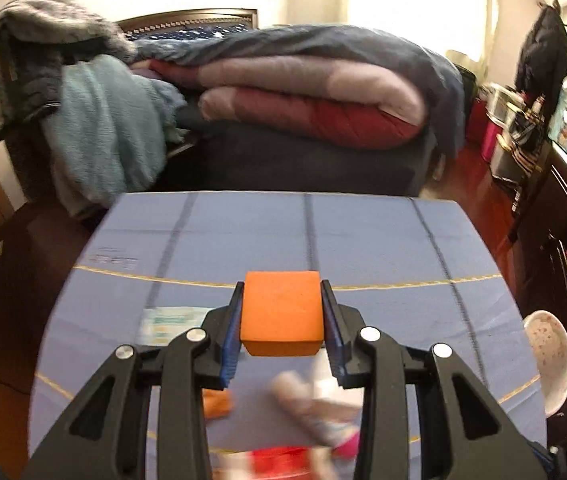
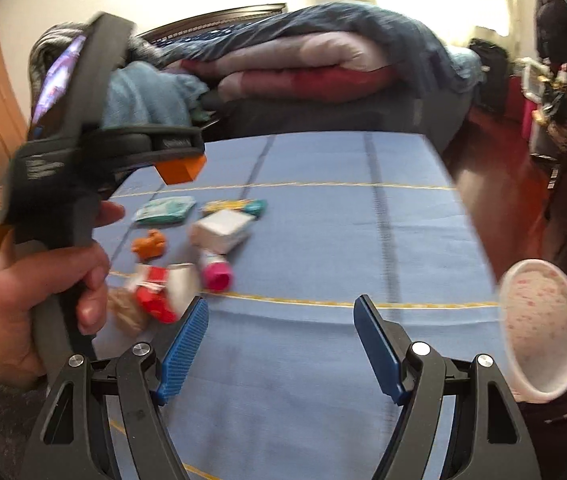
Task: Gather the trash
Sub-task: 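Return both tools to the table and grasp the orange sponge cube with the left gripper, then grasp the white box with the right gripper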
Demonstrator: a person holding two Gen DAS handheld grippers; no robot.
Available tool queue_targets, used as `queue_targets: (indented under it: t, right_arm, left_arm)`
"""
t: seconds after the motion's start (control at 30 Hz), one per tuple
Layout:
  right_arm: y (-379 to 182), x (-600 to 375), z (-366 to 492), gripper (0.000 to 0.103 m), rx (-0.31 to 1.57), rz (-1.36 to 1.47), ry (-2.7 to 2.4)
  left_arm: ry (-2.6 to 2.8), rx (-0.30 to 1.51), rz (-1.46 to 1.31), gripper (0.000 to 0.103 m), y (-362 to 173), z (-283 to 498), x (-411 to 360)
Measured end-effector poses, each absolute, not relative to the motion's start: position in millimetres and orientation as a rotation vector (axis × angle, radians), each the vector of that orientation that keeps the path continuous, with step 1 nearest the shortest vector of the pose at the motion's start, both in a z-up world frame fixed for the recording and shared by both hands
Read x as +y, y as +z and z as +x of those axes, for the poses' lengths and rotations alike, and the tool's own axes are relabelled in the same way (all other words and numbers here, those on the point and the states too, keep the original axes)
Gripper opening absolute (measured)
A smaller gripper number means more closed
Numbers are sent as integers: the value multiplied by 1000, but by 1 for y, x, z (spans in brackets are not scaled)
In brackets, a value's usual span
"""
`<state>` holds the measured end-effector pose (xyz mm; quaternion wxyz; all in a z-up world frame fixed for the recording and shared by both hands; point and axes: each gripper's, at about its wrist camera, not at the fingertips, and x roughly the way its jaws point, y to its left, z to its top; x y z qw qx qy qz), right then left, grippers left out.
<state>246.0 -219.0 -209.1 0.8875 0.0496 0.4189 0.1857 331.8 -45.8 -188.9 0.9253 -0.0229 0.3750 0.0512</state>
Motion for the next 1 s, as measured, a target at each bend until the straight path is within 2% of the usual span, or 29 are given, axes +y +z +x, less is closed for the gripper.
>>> queue_targets:
  t: [0.33,0.43,0.47,0.57,1.0]
  right_arm:
    - [-229,-156,314,76,916,187,344]
    - [-245,-147,334,65,979,207,316]
    - [-249,-146,338,57,990,218,315]
    - [-249,-148,337,44,981,266,336]
    - [-224,-169,310,44,913,202,288]
  left_arm:
    - [180,750,-97,36,-181,315,25]
    - [181,751,-96,36,-183,312,33]
    - [180,755,-94,36,-184,312,36]
    - [179,759,-95,36,-187,311,38]
    - [183,741,-111,36,-177,297,38]
